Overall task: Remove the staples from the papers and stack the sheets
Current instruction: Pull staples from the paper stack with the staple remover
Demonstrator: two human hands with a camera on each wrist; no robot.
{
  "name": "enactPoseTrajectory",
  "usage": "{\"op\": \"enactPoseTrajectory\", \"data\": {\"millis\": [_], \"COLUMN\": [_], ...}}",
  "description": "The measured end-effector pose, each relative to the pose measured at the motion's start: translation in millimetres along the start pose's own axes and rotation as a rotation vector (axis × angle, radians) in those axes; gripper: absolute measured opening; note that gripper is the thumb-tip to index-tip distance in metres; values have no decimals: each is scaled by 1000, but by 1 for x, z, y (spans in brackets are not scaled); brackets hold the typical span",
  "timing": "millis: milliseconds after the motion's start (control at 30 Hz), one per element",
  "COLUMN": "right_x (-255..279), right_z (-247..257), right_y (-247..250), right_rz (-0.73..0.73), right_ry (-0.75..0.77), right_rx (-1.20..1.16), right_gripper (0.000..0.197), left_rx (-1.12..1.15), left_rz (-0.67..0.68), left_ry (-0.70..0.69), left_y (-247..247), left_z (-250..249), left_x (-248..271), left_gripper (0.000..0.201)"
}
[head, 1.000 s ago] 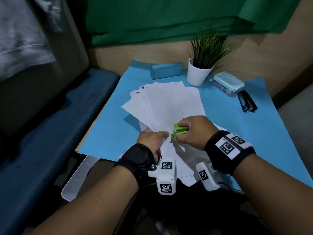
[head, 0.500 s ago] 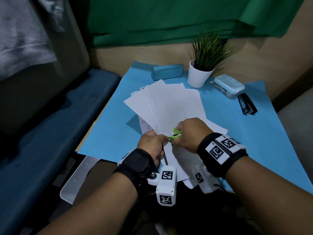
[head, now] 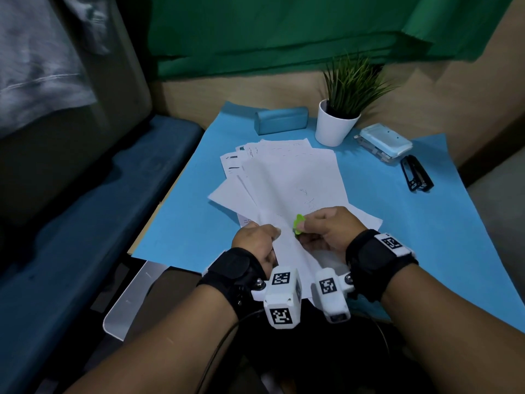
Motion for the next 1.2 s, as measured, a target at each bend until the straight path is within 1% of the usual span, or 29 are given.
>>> {"op": "enactPoseTrajectory", "data": {"millis": [133, 200, 267, 300, 367, 433, 467, 500, 567, 633, 667, 700, 767, 800, 867, 933, 1000, 1033, 1067, 1133, 1200], "right_x": [-2, -4, -6, -6, -5, -6, -7, -8, -10, -7, -4, -1, 6, 7, 8, 7, 6, 6, 5, 3, 2], "right_z": [-14, -18, -17, -15, -9, -2, 2, 8, 20, 33, 40, 46, 55, 56, 58, 59, 62, 62, 62, 64, 66], "right_y": [4, 11, 19, 20, 19, 18, 19, 20, 22, 21, 17, 11, 0, -5, -15, -24, -33, -37, -40, -44, -46], "right_rz": [-54, -90, -112, -114, -115, -114, -116, -123, -153, -202, -212, -205, -175, -158, -124, -92, -62, -46, -34, -16, 1], "right_ry": [-65, -80, -83, -74, -36, 14, 39, 69, 115, 188, 242, 310, 434, 477, 525, 569, 604, 607, 604, 596, 587], "right_rx": [-281, -416, -485, -465, -337, -137, -8, 151, 507, 808, 918, 981, 1033, 1050, 1088, 1125, 1173, 1205, 1232, 1260, 1284], "right_gripper": [12, 12, 11, 11, 12, 13, 13, 18, 26, 26, 26, 26, 27, 27, 27, 32, 33, 32, 31, 28, 30], "left_rx": [-22, -63, -101, -107, -102, -85, -72, -65, -54, -53, -60, -66, -49, -29, 23, 73, 97, 98, 98, 108, 113], "left_rz": [-5, -31, -52, -52, -46, -36, -32, -31, -30, -24, -27, -36, -48, -51, -40, -23, -24, -29, -28, -26, -27], "left_ry": [-12, -36, -50, -46, -51, -78, -99, -116, -136, -145, -150, -156, -167, -172, -178, -201, -218, -223, -225, -232, -237], "left_y": [-2, 1, 5, 5, 3, -1, -3, -3, -3, -2, -1, 0, 2, 2, 1, 0, 1, 1, 1, 1, 1], "left_z": [-7, -10, -11, -11, -9, -11, -14, -16, -19, -22, -22, -23, -24, -23, -23, -23, -22, -22, -21, -21, -20], "left_x": [1, 0, 3, 4, 5, 11, 14, 16, 16, 16, 15, 16, 16, 15, 15, 14, 15, 14, 14, 13, 12], "left_gripper": [22, 21, 20, 20, 23, 23, 22, 22, 24, 26, 27, 26, 21, 25, 35, 35, 31, 32, 33, 26, 26]}}
Point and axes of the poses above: each hand's wrist, its own x-axis away from the middle knuckle, its own y-axis out of the back of the hand, z = x × y, the point moved 7 cm from there along -x, towards the middle knuckle, and after that the axes turned 7 degrees about -x, right-handed, at the moved point
